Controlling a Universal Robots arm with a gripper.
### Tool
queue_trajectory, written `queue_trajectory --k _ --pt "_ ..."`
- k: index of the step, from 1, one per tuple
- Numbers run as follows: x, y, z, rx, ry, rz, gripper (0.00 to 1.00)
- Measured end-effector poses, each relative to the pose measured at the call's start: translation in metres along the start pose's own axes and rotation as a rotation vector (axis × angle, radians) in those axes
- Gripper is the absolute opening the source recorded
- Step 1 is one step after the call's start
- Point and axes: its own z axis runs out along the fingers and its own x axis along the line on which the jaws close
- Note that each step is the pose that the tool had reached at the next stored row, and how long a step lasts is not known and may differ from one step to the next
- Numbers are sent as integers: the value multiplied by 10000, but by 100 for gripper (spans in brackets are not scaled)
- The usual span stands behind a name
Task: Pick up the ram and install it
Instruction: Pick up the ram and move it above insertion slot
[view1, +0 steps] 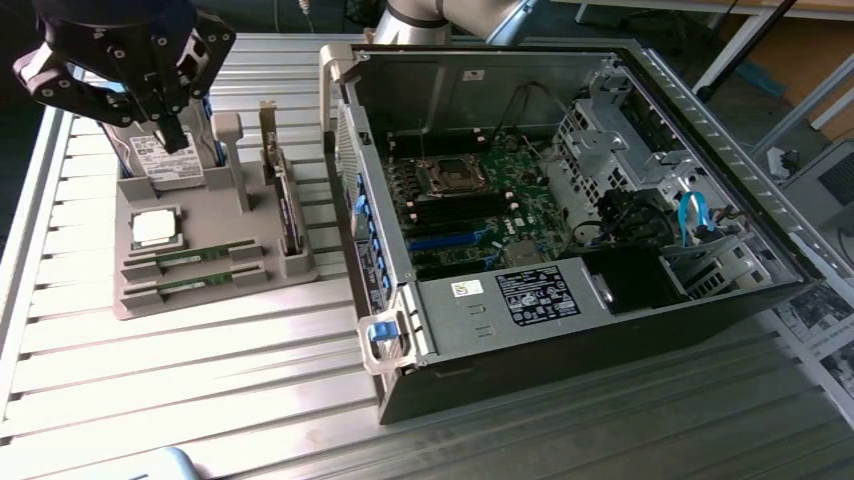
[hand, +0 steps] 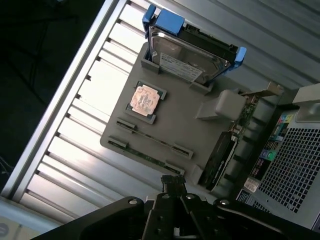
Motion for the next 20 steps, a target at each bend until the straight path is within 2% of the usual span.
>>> queue_trajectory --k 8,13,20 --pt "0 0 0 -19 35 -806 11" --pt "0 0 0 -37 67 -1544 11" --pt "0 0 0 -52 96 -2204 11"
